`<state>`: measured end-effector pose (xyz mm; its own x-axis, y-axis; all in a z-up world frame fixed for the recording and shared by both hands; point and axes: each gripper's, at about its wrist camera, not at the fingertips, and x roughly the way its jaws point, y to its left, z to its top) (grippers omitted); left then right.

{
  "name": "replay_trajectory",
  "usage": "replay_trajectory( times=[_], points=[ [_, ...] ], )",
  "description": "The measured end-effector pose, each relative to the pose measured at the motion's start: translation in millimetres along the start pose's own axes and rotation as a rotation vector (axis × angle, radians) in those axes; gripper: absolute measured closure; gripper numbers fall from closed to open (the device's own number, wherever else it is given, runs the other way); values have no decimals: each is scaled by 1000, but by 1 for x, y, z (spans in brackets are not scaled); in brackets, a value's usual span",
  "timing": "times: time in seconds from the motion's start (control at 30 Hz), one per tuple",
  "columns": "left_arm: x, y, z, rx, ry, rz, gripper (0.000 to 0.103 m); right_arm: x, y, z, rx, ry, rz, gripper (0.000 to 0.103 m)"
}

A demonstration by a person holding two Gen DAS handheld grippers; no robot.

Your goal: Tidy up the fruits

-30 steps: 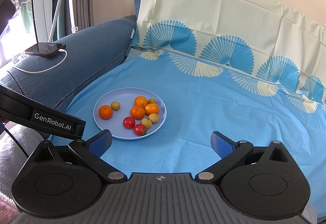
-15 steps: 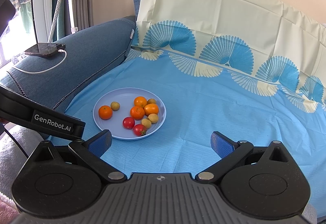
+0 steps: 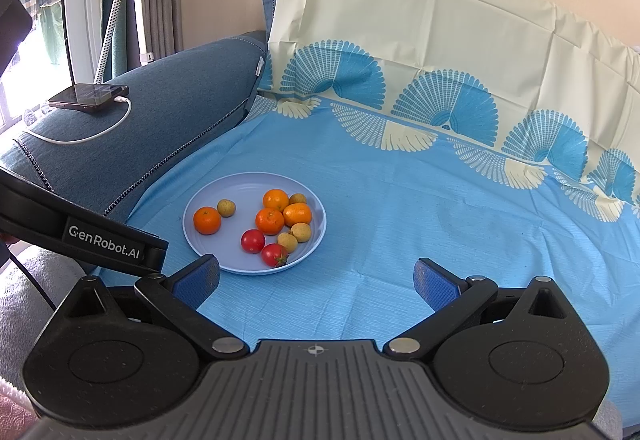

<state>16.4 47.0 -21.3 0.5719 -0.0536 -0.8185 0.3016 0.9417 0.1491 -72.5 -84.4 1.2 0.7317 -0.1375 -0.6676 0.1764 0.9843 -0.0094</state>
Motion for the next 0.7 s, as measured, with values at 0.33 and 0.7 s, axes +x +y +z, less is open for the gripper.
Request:
replay_trajectory(
  times=[0.33,0.7],
  points=[
    [0,0,0,2,2,0,0,0,0,0,0,0,0,1],
    [3,1,0,-3,4,9,0,1,-1,0,3,4,5,1]
  ],
)
